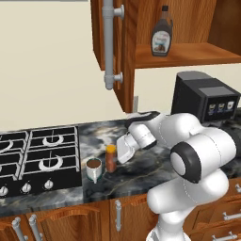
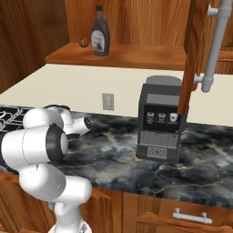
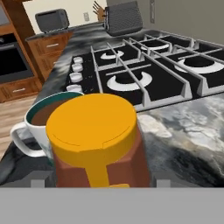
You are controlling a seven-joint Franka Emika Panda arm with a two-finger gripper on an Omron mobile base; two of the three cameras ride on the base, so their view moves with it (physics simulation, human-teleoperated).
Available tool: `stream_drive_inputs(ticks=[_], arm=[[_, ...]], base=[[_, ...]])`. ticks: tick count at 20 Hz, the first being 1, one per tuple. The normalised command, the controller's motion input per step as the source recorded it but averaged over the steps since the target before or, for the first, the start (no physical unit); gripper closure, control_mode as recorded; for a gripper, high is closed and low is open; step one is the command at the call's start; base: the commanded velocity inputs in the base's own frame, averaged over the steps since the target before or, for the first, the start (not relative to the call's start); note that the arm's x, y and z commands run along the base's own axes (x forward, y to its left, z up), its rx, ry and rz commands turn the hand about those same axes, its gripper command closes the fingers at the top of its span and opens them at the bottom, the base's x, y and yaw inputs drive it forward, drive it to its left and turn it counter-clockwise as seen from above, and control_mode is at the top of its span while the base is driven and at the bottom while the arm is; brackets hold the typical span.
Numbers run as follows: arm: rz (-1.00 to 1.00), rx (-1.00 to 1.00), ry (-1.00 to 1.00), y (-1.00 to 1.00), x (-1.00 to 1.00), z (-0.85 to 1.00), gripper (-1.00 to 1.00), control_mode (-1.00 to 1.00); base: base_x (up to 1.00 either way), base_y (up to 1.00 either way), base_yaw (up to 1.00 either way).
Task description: Pick the syrup bottle and honey bottle from the cabinet and place them next to the mug.
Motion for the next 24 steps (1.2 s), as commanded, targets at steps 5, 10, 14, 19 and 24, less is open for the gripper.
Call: stream_drive_inputs(ticks=[5, 10, 14, 19, 24], arm=[[0.00, 0.00, 0.00, 0.00, 0.02, -0.26, 1.00, -1.00], [0.00, 0.00, 0.00, 0.00, -0.05, -0.02, 1.00, -1.00], [0.00, 0.00, 0.00, 0.00, -0.01, 0.00, -1.00, -1.00], [0.00, 0.00, -0.01, 0.00, -0.06, 0.00, -1.00, -1.00], [0.00, 0.00, -0.03, 0.00, -0.19, 0.00, -1.00, -1.00]], base=[[0.00, 0.00, 0.00], [0.00, 0.00, 0.00], [0.00, 0.00, 0.00], [0.00, 0.00, 0.00], [0.00, 0.00, 0.00]])
